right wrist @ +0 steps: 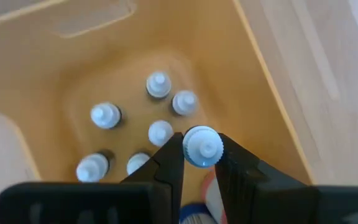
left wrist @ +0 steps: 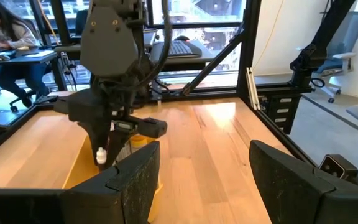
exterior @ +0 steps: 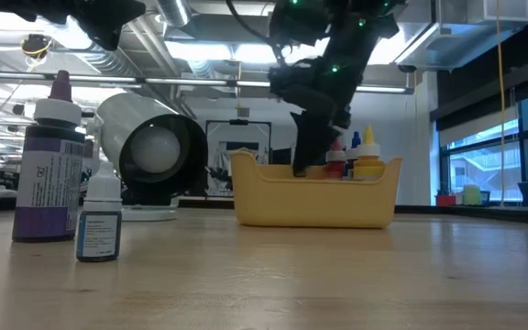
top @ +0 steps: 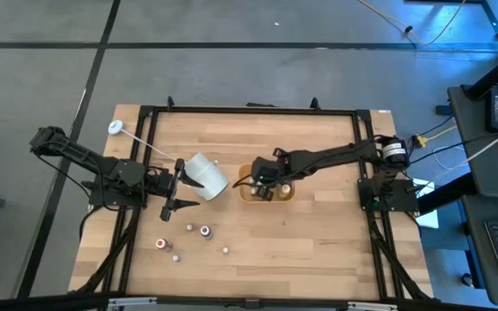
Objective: Pick & Place food coloring
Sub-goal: Put the small green food coloring bottle into the yellow bin
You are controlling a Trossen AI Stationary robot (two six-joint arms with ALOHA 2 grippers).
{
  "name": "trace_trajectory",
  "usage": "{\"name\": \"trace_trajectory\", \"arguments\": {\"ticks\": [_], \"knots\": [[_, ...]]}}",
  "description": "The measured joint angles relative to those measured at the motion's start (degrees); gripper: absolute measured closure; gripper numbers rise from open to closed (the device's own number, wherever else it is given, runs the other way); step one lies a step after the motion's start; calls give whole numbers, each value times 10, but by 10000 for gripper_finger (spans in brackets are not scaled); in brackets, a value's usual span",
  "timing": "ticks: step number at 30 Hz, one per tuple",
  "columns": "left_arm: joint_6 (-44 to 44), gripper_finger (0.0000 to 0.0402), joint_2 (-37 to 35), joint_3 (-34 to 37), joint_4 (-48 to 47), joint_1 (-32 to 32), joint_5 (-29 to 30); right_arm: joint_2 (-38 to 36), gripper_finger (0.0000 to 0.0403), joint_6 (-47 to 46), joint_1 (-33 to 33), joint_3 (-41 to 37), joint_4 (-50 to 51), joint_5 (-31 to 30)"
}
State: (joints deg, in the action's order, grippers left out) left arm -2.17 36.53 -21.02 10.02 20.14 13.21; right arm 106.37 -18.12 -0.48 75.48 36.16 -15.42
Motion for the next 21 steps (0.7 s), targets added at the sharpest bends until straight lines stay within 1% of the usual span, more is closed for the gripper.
{"name": "trace_trajectory", "arguments": {"ticks": [8, 21], "knots": [[0, 162, 0, 0, -4, 0, 2, 9, 323, -27, 4, 0, -9, -2], [0, 162, 0, 0, -8, 0, 2, 9, 323, -9, 4, 6, 2, 0]]}}
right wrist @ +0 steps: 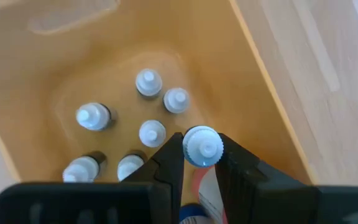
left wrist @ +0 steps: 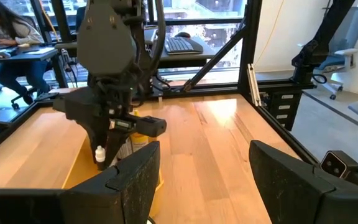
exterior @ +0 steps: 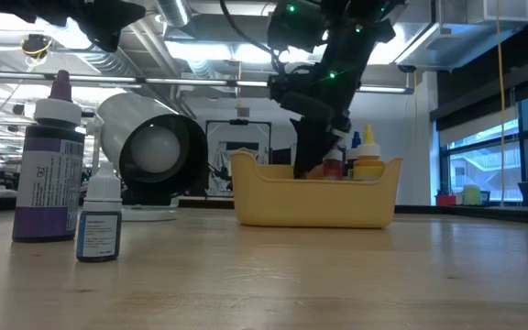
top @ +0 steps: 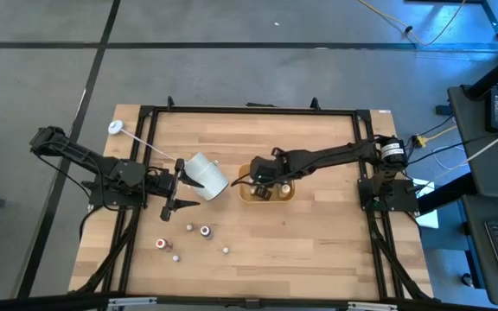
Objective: Pick & Place food coloring
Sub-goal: Put the small green food coloring bottle into the yellow bin
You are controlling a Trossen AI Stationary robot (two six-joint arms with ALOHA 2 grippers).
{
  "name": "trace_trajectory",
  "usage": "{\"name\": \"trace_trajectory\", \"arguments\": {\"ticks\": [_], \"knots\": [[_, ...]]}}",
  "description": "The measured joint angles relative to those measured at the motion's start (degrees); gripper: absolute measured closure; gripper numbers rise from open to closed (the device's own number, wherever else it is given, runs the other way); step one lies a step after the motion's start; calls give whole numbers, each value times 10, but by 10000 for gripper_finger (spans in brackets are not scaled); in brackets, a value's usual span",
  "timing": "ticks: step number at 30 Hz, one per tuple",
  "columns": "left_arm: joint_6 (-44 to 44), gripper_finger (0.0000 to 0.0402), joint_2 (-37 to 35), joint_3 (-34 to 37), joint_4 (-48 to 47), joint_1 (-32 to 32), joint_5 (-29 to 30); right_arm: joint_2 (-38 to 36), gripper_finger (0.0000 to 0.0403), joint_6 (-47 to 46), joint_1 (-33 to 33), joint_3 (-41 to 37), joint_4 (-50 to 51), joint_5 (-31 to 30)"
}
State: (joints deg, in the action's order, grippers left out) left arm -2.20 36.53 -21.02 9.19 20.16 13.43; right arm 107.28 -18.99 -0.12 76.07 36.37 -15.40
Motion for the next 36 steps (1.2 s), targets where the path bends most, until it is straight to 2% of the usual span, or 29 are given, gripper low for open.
{"name": "trace_trajectory", "arguments": {"ticks": [8, 19, 36], "knots": [[0, 162, 0, 0, 0, 0, 0, 0, 323, 50, 0, 42, -35, 0], [0, 162, 0, 0, 0, 0, 0, 39, 323, 88, 3, 42, -101, 30], [0, 162, 0, 0, -4, 0, 6, 75, 323, 89, 23, 42, -131, 50]]}}
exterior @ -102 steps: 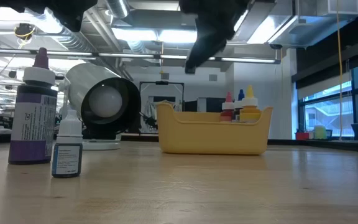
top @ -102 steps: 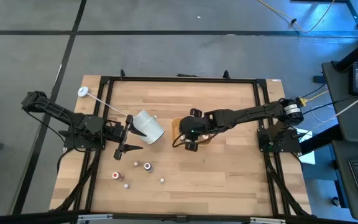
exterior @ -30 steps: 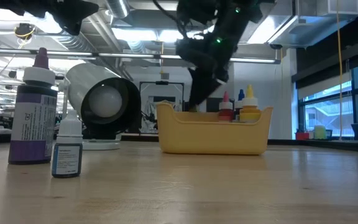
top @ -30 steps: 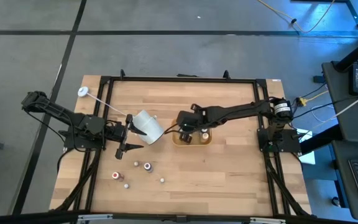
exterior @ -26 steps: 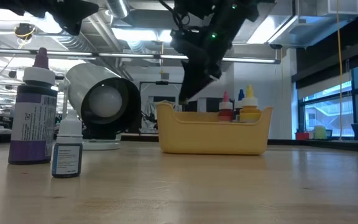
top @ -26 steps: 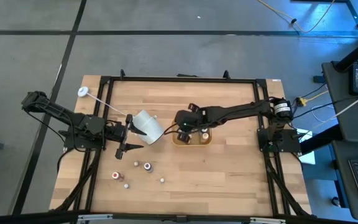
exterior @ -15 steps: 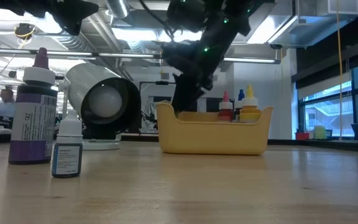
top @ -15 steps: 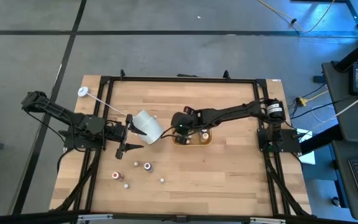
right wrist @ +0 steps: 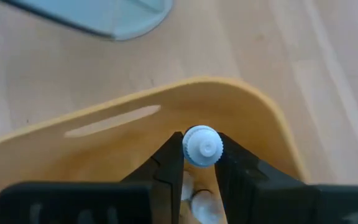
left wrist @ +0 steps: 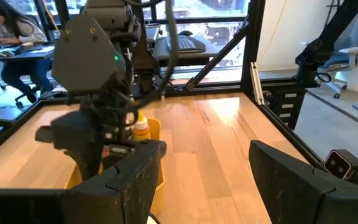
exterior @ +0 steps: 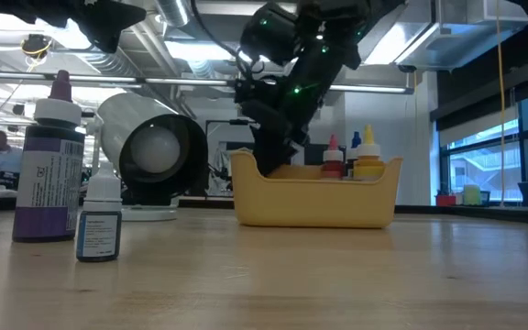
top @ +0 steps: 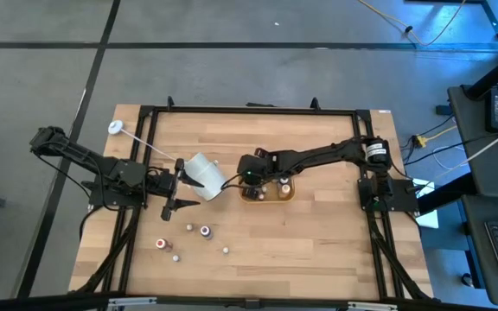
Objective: Pick & Place food coloring
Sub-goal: Put the small green food coloring bottle into the yellow bin
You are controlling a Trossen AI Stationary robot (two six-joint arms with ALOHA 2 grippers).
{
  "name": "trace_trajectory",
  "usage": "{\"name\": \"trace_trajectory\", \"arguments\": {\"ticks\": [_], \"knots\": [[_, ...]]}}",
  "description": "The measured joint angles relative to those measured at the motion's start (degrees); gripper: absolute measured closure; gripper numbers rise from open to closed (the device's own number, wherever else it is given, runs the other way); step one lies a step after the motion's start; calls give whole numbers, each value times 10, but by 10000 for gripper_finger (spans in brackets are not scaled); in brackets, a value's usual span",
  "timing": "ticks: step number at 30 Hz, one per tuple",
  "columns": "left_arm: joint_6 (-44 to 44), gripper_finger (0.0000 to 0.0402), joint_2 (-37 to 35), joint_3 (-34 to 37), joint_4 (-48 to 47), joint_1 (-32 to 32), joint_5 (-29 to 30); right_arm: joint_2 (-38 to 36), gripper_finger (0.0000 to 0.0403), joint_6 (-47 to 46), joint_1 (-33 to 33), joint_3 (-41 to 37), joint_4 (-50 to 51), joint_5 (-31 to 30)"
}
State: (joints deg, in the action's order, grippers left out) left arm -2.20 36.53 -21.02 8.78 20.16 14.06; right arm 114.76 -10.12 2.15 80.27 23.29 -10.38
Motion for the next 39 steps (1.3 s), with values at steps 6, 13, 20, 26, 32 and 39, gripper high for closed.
{"name": "trace_trajectory", "arguments": {"ticks": [6, 13, 20, 26, 32, 39], "knots": [[0, 162, 0, 0, 0, 0, 0, 10, 322, -1, 0, 0, -1, 0], [0, 162, 0, 0, 0, 0, 0, 10, 322, -1, 0, 0, -1, 0], [0, 162, 0, 0, 0, 0, 0, 10, 322, -2, 0, 0, 0, -1], [0, 162, 0, 0, 0, 0, 0, 10, 322, -3, 0, 0, 1, -1], [0, 162, 0, 0, 0, 0, 0, 10, 322, -1, 0, 0, -7, -1], [0, 162, 0, 0, 0, 0, 0, 9, 304, 0, 0, 0, -8, -1]]}}
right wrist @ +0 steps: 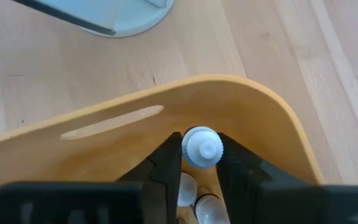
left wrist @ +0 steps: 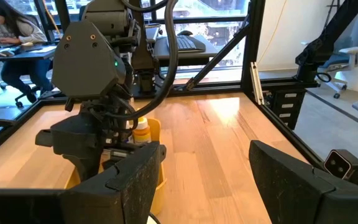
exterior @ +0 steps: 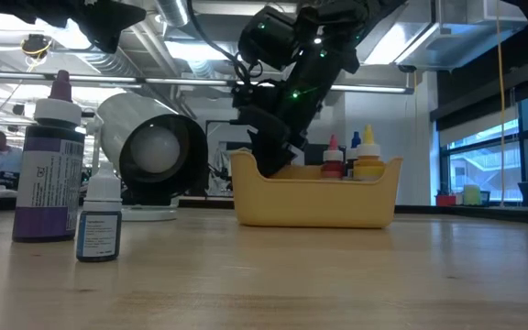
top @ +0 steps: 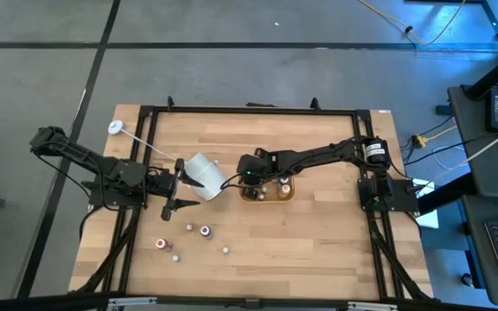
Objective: Pick & Place food coloring
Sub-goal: Put the small green food coloring bottle into the yellow bin, then put the large purple food coloring bottle into the yellow bin
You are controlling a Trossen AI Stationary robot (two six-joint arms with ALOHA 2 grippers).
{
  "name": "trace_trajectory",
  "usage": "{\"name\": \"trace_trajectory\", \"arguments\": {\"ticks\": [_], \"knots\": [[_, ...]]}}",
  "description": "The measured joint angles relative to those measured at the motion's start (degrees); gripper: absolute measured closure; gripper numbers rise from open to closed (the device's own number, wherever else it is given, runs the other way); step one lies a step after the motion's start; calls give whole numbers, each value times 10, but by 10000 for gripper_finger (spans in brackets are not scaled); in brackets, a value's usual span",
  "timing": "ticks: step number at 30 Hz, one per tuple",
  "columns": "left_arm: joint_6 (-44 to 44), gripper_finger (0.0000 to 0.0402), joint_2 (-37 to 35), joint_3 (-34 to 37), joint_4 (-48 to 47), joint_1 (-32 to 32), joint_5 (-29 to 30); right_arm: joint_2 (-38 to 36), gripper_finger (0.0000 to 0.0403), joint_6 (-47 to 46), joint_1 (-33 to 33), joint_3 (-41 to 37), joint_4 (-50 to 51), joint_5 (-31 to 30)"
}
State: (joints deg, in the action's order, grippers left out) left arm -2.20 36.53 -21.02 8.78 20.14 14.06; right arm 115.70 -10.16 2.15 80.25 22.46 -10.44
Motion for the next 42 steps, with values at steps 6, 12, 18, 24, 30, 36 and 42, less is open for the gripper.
{"name": "trace_trajectory", "arguments": {"ticks": [6, 12, 18, 24, 30, 36, 42], "knots": [[0, 162, 0, 0, 0, 0, 0, 0, 277, 0, 0, 0, 0, 0], [0, 162, 0, 0, 0, 0, 0, 0, 270, 1, 0, 0, 0, 0], [0, 162, 0, 0, 0, 0, 0, 0, 269, 2, 0, 0, -2, 0], [0, 162, 0, 0, 0, 0, 0, -15, 269, 33, -1, 7, 30, -1], [0, 162, 0, 0, 0, 0, 0, -110, 269, 23, -56, -13, 99, -63], [0, 162, 0, 0, 4, 0, 0, -262, 269, -51, -174, -156, 114, -172], [-41, 162, 0, 0, 7, 0, 0, -397, 269, -148, -278, -289, 73, -110]]}}
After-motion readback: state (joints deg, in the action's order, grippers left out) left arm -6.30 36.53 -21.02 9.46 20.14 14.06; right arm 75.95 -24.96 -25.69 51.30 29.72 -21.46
